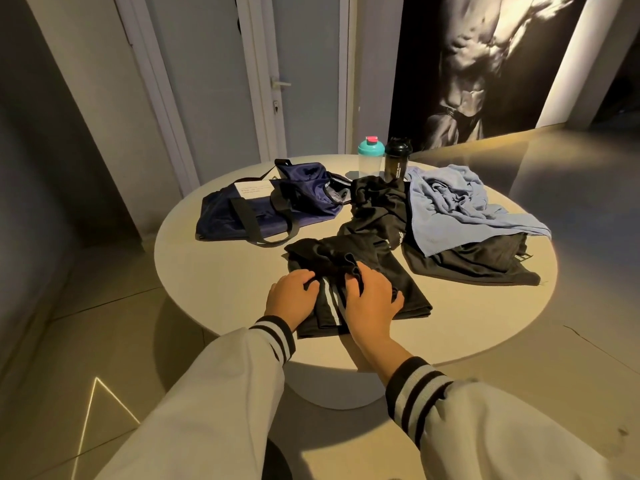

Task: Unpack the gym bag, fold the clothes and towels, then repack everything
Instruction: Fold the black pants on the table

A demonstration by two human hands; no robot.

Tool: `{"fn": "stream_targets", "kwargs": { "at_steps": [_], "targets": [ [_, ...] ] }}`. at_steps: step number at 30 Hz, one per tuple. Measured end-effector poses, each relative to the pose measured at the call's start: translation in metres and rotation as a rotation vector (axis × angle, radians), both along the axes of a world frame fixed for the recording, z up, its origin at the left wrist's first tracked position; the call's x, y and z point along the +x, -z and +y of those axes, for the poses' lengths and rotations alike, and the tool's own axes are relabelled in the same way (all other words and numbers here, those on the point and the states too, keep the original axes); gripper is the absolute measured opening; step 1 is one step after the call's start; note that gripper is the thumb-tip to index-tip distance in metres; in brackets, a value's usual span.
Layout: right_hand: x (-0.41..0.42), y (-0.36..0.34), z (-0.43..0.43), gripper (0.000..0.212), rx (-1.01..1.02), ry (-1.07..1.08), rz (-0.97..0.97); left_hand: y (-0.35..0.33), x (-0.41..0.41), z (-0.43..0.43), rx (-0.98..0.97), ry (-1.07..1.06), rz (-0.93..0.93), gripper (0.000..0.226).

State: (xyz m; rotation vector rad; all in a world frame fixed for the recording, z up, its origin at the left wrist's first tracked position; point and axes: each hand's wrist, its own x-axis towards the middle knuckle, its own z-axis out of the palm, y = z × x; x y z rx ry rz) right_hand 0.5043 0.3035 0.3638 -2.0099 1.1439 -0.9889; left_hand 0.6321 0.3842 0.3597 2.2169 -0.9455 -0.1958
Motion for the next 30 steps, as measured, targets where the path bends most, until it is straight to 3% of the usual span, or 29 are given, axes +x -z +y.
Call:
{"fn": "stream_targets", "kwargs": {
  "at_steps": [6, 11, 13, 16, 19, 23, 25, 30],
  "targets": [
    [-0.01, -0.009, 0.007, 0.036, 0.051, 0.086, -0.117, -0.005, -0.007, 0.012, -0.303, -0.15, 0.174, 0.035],
    [-0.011, -0.011, 0.013, 0.037, -0.022, 0.007, -0.067, -0.005, -0.006, 0.011, -0.242, -0.159, 0.213, 0.029],
    [-0.011, -0.01, 0.012, 0.038, -0.053, -0.003, -0.069, -0.004, -0.004, 0.004, -0.153, -0.099, 0.133, 0.019],
    [-0.012, -0.01, 0.013, 0.039, -0.108, -0.032, -0.068, -0.003, -0.002, -0.002, -0.066, -0.072, 0.037, 0.025],
    [-0.012, -0.011, 0.016, 0.042, -0.194, -0.067, -0.058, -0.002, 0.003, 0.004, -0.178, -0.106, 0.127, 0.017],
    [-0.012, -0.007, 0.018, 0.049, -0.363, -0.118, 0.016, -0.007, 0.005, 0.01, -0.303, -0.16, 0.237, 0.029],
    [-0.012, -0.005, 0.019, 0.053, -0.434, -0.145, 0.04, -0.009, 0.005, 0.012, -0.341, -0.178, 0.272, 0.02],
    [-0.011, 0.004, 0.019, 0.058, -0.571, -0.262, 0.171, -0.01, 0.004, 0.018, -0.303, -0.171, 0.268, 0.007]
  ]
}}
